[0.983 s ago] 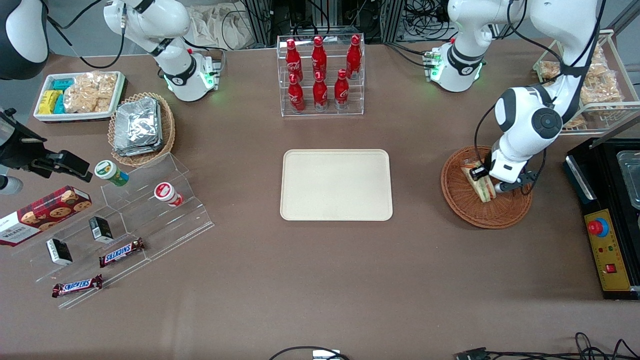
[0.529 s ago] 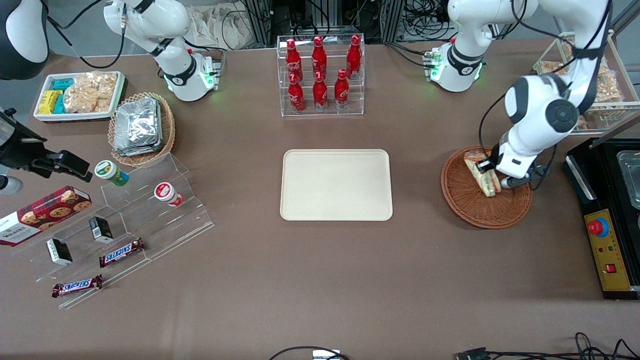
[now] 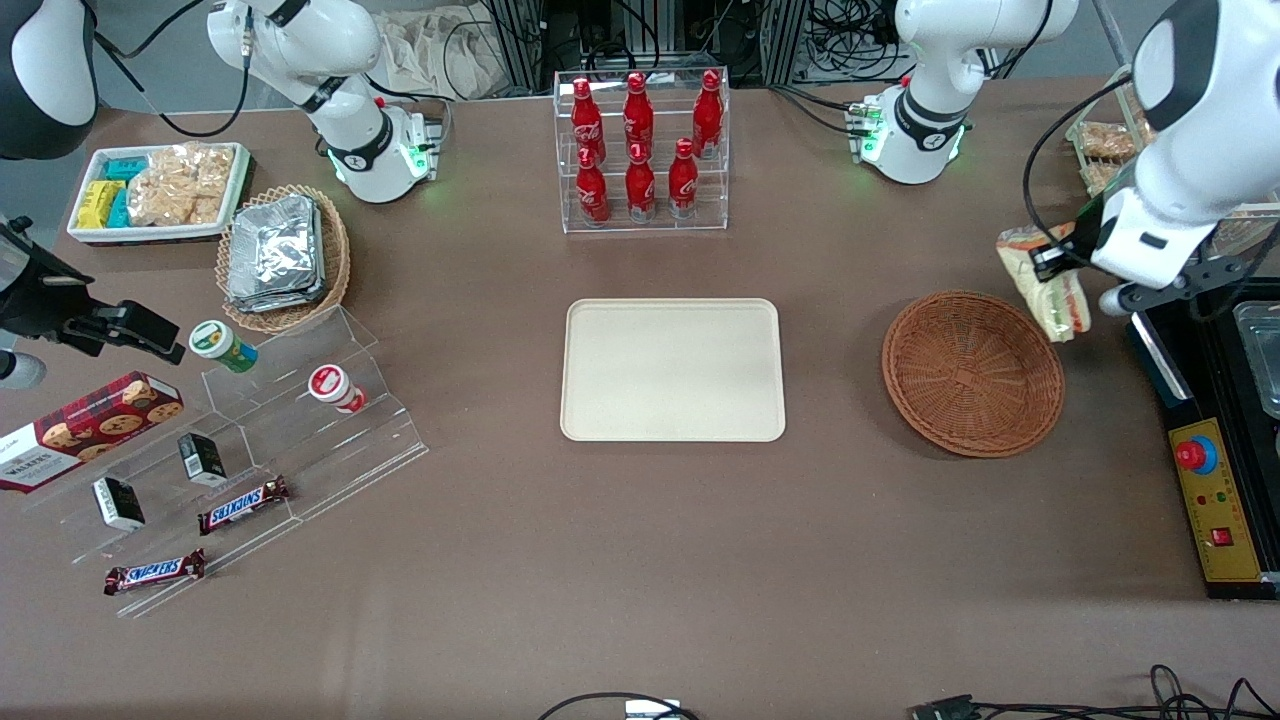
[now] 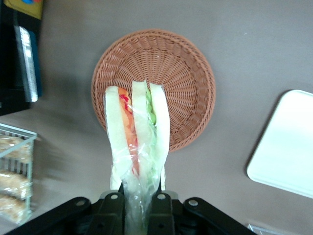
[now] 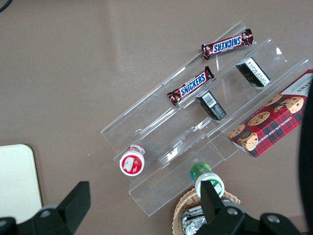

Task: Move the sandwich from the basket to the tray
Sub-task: 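Lift the sandwich out of the basket with the left gripper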

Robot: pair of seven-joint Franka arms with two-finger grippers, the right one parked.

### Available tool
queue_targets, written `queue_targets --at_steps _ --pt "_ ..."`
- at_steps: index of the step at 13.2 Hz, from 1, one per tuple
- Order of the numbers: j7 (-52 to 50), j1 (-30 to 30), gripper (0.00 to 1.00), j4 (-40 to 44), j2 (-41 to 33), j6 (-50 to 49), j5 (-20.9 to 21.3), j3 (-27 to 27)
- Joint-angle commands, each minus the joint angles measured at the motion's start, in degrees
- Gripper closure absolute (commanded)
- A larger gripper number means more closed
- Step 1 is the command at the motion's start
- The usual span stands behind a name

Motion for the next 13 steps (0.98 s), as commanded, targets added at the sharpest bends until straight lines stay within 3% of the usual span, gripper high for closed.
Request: queue_targets --at_steps 1,5,9,13 --pt "2.70 -1.54 1.00 11.01 6.04 -6.61 0.91 -2.14" --pt "-1.22 -1.63 0.97 15.52 9.12 -9.53 0.29 -15.73" --pt "-21.95 -1.63 0.97 23.50 17.89 -9.35 0.29 -32.00" --pt "-22.60 -1.72 0.97 23.53 20.99 -6.02 0.38 -35.90"
